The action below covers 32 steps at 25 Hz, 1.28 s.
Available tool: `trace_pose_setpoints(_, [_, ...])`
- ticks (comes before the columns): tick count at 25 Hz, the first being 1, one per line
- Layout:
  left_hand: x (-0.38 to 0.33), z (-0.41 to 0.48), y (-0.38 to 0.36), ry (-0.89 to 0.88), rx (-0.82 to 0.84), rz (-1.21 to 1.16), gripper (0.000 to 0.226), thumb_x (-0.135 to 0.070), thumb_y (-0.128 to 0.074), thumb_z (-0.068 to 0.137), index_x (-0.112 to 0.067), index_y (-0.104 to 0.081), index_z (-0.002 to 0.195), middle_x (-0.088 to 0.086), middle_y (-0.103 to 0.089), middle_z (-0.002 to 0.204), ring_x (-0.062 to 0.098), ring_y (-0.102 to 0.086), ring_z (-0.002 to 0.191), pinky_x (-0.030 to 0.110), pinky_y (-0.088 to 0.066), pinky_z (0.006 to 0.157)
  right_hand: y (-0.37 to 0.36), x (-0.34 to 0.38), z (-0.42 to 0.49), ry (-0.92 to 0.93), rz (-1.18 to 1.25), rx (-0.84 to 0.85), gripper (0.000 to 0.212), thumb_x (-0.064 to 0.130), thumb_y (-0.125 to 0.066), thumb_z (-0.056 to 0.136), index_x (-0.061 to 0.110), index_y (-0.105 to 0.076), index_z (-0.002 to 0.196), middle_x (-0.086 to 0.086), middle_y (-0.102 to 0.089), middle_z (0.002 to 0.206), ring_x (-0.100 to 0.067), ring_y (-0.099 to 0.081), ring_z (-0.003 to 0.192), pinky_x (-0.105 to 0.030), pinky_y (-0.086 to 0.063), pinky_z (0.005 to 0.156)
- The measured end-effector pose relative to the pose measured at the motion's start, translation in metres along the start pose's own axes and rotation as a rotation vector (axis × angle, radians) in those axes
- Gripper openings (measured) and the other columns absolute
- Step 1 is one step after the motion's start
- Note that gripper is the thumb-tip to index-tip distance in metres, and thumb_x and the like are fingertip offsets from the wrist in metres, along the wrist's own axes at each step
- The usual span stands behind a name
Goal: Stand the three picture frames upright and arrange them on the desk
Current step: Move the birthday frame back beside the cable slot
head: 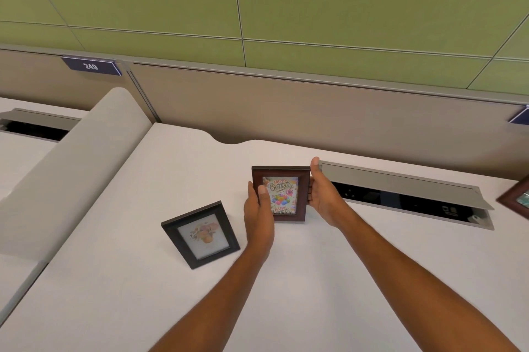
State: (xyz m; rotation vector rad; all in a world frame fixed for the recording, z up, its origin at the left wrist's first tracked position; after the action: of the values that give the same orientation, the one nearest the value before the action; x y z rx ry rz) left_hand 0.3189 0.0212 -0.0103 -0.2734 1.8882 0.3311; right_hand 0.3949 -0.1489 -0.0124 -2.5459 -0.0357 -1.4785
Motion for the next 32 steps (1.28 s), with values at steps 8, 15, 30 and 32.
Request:
trace_pose_setpoints(8, [-0.038,0.068,-0.046,0.013,0.100,-0.014,0.055,-0.068,-0.031,0.110,-0.038,-0.064,0.140,-0.005,-0.075,0.128,0.014,-0.072,0.122,0.031,-0.060,0.099,0.036,0.044,0.043,0.017,0.050,-0.126,0.066,0.087,-0.030,0.098,0.038,-0.071,0.117,0.008,-0.084,0.110,-0.013,-0.081,0.103,-0.031,-0.061,0.081])
trace_pose_setpoints(15, [-0.046,0.119,-0.071,0.056,0.135,-0.062,0.053,-0.079,-0.027,0.104,-0.048,-0.069,0.115,-0.022,-0.077,0.102,-0.007,-0.078,0.083,0.003,-0.052,0.056,0.045,0.064,0.079,0.019,0.074,-0.166,0.072,0.083,-0.028,0.101,0.030,-0.066,0.128,0.001,-0.077,0.117,-0.017,-0.075,0.104,-0.037,-0.059,0.086])
trace_pose_setpoints(30, [-0.043,0.144,-0.080,0.075,0.122,-0.062,0.051,-0.076,-0.029,0.105,-0.047,-0.071,0.104,-0.024,-0.081,0.086,-0.007,-0.080,0.080,0.009,-0.056,0.056,0.050,0.062,0.110,-0.007,0.083,-0.158,0.090,0.082,-0.027,0.102,0.014,-0.056,0.154,-0.014,-0.069,0.145,-0.033,-0.068,0.128,-0.048,-0.053,0.105])
trace_pose_setpoints(32, [-0.042,0.144,-0.079,0.065,0.116,-0.055,0.052,-0.076,-0.028,0.105,-0.047,-0.071,0.103,-0.023,-0.081,0.088,-0.007,-0.079,0.080,0.009,-0.056,0.057,0.051,0.062,0.111,-0.003,0.084,-0.155,0.089,0.082,-0.027,0.102,0.015,-0.057,0.153,-0.013,-0.070,0.143,-0.032,-0.069,0.124,-0.047,-0.054,0.103])
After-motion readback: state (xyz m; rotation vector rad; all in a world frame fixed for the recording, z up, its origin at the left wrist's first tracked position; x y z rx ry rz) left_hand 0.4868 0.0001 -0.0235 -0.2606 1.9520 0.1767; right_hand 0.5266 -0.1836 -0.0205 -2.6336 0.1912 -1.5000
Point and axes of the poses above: each hand's wrist, its own z-axis towards the middle knuckle, its own y-axis out of the back of the hand, x = y × z, the point moved 8 cm from there along z, towards the middle knuckle
